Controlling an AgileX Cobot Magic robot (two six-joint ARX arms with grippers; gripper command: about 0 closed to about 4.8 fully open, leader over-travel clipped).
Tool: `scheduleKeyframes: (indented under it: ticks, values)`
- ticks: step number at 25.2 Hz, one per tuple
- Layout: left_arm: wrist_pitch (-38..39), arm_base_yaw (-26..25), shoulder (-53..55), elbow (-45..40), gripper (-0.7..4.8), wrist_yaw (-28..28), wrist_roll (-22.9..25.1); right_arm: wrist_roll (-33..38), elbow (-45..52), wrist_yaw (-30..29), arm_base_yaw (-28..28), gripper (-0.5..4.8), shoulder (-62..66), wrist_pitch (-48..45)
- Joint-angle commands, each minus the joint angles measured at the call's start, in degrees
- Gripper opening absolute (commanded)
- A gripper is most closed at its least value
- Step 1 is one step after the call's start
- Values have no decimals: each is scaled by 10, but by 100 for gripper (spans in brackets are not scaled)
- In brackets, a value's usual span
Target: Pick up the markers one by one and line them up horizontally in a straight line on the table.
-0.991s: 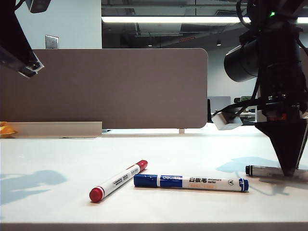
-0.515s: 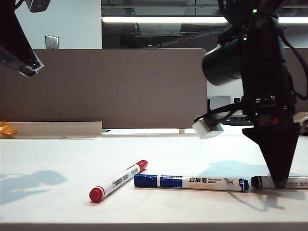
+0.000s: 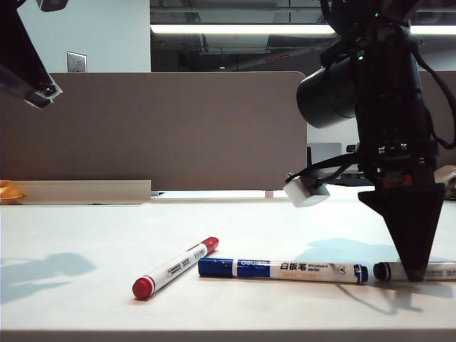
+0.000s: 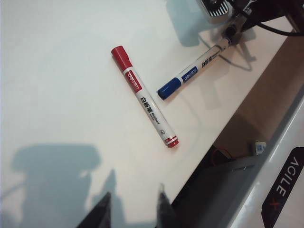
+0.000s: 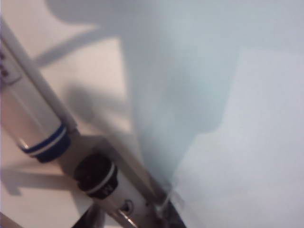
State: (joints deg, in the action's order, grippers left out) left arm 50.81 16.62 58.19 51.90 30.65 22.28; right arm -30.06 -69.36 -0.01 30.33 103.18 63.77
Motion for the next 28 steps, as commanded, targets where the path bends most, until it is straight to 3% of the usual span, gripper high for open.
scheduleKeyframes:
  ticks: [1, 3, 14, 17, 24, 28]
  values:
    - [-1, 0, -2, 2, 123, 5, 2, -1, 0, -2, 2, 194, -3, 0]
    - [-1, 0, -2, 2, 123, 5, 2, 1, 0, -2, 2, 231, -3, 0]
    - [-2, 0, -2, 2, 123, 4, 2, 1, -33, 14, 12, 236, -5, 2]
    - [-2, 0, -2, 2, 123, 4, 2, 1, -48, 14, 17, 257, -11, 7]
    - [3, 0, -2, 1, 123, 5, 2, 1, -105, 16, 44, 256, -42, 2]
    - [10, 0, -2, 1, 123, 7, 2, 12, -105, 80, 42, 197, -41, -39]
